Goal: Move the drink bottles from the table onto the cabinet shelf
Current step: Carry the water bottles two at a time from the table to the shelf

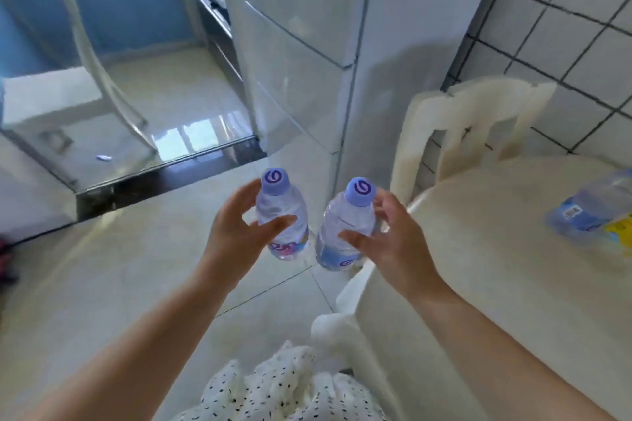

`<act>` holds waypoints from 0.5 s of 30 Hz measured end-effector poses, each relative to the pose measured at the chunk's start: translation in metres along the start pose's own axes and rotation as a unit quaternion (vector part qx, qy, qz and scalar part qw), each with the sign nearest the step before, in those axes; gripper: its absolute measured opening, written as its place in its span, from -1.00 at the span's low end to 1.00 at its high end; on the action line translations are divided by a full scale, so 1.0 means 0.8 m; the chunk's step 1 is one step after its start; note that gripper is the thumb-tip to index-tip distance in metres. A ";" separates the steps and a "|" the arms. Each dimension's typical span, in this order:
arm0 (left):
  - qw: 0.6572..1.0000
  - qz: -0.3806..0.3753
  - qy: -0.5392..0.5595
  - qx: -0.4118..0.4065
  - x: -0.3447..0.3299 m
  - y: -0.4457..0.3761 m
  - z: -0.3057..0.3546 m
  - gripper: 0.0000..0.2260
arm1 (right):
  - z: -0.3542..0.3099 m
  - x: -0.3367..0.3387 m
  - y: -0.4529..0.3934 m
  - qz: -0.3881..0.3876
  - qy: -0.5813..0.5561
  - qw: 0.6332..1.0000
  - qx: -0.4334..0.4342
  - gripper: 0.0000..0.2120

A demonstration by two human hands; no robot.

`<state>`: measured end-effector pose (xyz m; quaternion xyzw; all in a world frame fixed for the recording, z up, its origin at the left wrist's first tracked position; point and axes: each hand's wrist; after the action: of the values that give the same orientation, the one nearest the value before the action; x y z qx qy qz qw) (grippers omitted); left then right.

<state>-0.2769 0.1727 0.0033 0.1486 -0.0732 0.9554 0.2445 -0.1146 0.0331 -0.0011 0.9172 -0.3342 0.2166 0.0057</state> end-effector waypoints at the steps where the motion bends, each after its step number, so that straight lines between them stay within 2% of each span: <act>1: 1.000 0.025 -0.001 0.001 0.033 0.015 -0.007 -0.51 | -0.016 -0.026 0.005 -0.023 -0.006 1.000 0.012 -0.52; 5: 0.992 0.128 0.014 0.012 0.171 0.092 -0.039 -0.55 | -0.089 -0.137 0.045 -0.115 -0.032 0.990 0.073 -0.48; 9: 0.977 0.211 0.018 0.028 0.306 0.188 -0.065 -0.54 | -0.159 -0.249 0.101 -0.205 -0.057 0.966 0.149 -0.45; 15: 0.928 0.363 -0.018 0.082 0.467 0.348 -0.087 -0.60 | -0.258 -0.409 0.200 -0.353 -0.088 0.909 0.203 -0.43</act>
<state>-0.7430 0.1119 0.0382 0.1482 -0.0477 0.9788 -0.1333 -0.5178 0.1405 0.0330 0.9721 0.0634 0.1819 -0.1340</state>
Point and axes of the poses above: each hand's wrist, its own y-axis away from the middle knuckle, its own x-axis out of the back of the hand, z = x × y, and after that the axes turned 2 degrees about z, right-handed
